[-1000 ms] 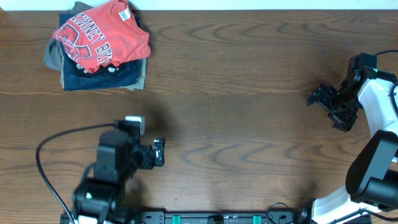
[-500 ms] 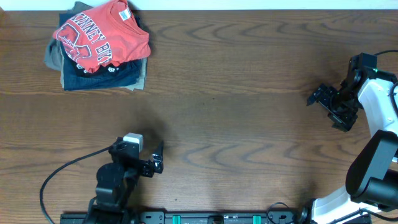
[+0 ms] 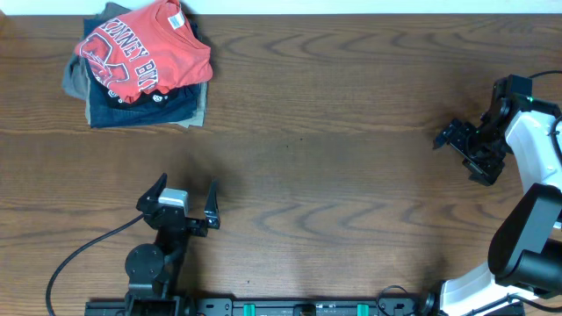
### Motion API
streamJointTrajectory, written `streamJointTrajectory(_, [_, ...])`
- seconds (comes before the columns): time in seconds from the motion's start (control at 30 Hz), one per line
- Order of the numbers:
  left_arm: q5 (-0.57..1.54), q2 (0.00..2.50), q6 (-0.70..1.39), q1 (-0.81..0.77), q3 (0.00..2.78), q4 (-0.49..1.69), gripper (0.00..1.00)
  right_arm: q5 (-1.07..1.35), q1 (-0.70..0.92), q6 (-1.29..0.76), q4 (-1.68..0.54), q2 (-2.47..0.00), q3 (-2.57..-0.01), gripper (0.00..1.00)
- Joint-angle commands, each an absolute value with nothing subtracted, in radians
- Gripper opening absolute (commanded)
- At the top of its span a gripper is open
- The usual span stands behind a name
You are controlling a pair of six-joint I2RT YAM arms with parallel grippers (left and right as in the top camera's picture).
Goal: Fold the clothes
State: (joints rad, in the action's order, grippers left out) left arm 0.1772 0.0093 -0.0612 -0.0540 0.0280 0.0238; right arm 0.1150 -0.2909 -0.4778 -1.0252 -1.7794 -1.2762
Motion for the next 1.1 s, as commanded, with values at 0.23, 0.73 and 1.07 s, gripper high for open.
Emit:
streamJointTrajectory(0.23, [0.194, 0.001, -0.079, 0.027, 0.004, 0.054, 0.98, 0.112, -0.294, -0.466, -1.025, -1.773, -1.288, 0.99])
streamJointTrajectory(0.73, [0.194, 0.002, -0.078, 0.029, 0.004, 0.051, 0.98, 0.112, -0.294, -0.466, -1.025, -1.773, -1.288, 0.99])
streamJointTrajectory(1.07, [0.194, 0.004, -0.078, 0.029, 0.004, 0.051, 0.98, 0.112, -0.294, -0.466, -1.025, -1.773, -1.288, 0.99])
